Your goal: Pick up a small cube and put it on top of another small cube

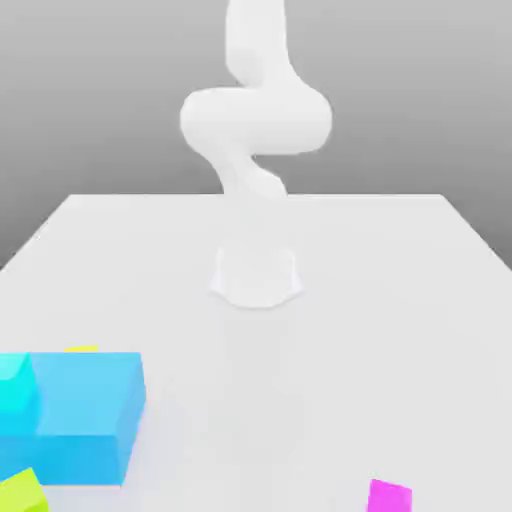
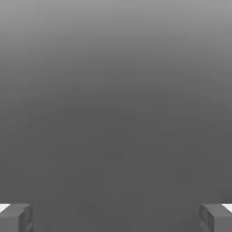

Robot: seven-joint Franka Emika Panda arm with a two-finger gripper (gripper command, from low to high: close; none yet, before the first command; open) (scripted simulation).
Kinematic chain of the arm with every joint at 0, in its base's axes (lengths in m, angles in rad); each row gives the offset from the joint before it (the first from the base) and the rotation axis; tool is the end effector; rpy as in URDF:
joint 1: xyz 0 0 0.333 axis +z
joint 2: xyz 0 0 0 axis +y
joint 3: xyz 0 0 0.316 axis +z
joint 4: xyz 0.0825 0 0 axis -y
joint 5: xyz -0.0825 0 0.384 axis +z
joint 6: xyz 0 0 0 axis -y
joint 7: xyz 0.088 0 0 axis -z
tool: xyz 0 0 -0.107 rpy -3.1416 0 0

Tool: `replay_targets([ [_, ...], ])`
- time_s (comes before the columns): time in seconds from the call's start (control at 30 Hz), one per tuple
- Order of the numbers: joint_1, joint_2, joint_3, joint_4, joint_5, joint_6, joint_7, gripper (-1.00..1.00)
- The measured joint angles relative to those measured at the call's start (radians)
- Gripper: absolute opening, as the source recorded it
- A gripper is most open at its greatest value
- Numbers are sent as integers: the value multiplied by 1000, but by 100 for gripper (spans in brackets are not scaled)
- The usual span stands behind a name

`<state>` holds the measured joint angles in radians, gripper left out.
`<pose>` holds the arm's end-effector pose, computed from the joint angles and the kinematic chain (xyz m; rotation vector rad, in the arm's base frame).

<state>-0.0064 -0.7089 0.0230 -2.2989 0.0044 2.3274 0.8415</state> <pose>0.3795 0.0095 0.6816 -2.4620 1.0795 -0.9514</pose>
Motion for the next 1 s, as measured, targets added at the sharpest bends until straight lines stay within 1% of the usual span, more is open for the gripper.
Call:
replay_targets([
  [0.27,-20,294,85,3,-4,89,148,0],
  [0.57,-14,622,161,7,-62,187,349,0],
  [0.7,15,769,169,9,-98,230,446,0],
  [1.0,96,1096,147,20,-148,340,628,0],
])
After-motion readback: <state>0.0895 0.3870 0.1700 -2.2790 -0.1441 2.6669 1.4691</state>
